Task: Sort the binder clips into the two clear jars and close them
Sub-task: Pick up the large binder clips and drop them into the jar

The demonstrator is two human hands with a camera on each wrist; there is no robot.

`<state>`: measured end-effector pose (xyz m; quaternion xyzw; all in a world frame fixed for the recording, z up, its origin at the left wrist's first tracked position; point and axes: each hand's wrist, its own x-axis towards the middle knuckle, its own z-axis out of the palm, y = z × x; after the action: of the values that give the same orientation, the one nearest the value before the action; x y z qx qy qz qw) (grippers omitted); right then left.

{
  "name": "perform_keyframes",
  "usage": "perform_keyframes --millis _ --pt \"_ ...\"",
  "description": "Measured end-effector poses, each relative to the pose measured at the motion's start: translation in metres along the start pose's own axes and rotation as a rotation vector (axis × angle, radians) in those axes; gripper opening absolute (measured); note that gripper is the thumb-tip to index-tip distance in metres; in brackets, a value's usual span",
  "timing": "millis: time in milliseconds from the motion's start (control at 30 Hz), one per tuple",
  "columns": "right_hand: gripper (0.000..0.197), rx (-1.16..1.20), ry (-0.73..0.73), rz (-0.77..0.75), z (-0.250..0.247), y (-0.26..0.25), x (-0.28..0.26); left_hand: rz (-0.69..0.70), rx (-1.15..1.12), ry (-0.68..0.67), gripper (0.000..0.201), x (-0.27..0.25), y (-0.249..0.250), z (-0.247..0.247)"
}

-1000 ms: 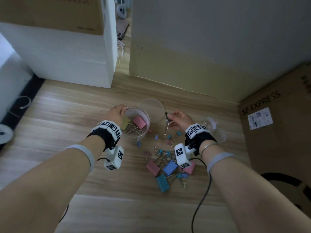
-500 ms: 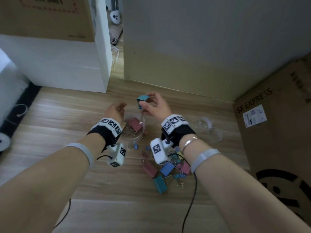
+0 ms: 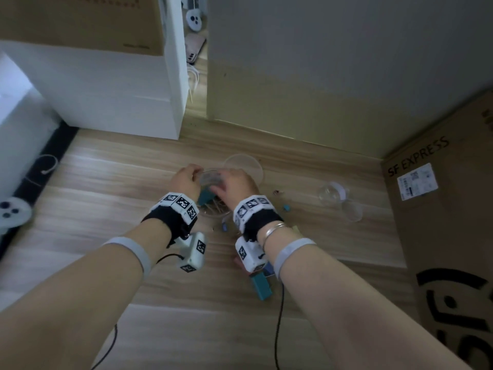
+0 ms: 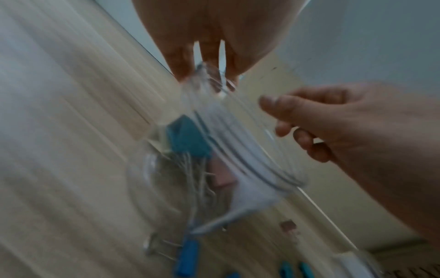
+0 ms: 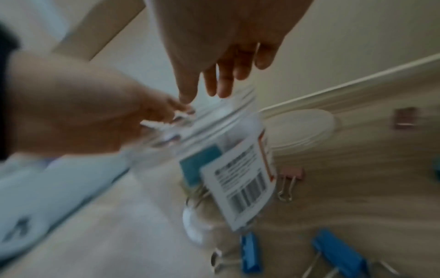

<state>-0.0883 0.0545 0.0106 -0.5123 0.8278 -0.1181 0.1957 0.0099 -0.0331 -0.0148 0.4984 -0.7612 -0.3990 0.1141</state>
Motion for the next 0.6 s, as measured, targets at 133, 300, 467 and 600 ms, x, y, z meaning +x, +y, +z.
perform_keyframes --millis 133,300,467,600 --pt "0.023 0.138 0.028 0.248 -0.024 0.06 -0.023 0.179 0.104 0.104 0.036 -0.019 0.033 0.012" --pt "0.033 0.039 -0.309 0.496 -0.025 0.14 -0.078 0.419 0.008 -0.106 0.032 -0.058 0.068 0.057" --pt "0.064 0.046 -0.389 0.459 -0.003 0.169 -0.107 0.254 0.389 -0.651 0.027 -0.083 0.065 0.104" --pt "0.075 0.102 -0.306 0.429 0.008 0.17 -0.111 0.271 0.589 -0.718 0.037 -0.097 0.048 0.122"
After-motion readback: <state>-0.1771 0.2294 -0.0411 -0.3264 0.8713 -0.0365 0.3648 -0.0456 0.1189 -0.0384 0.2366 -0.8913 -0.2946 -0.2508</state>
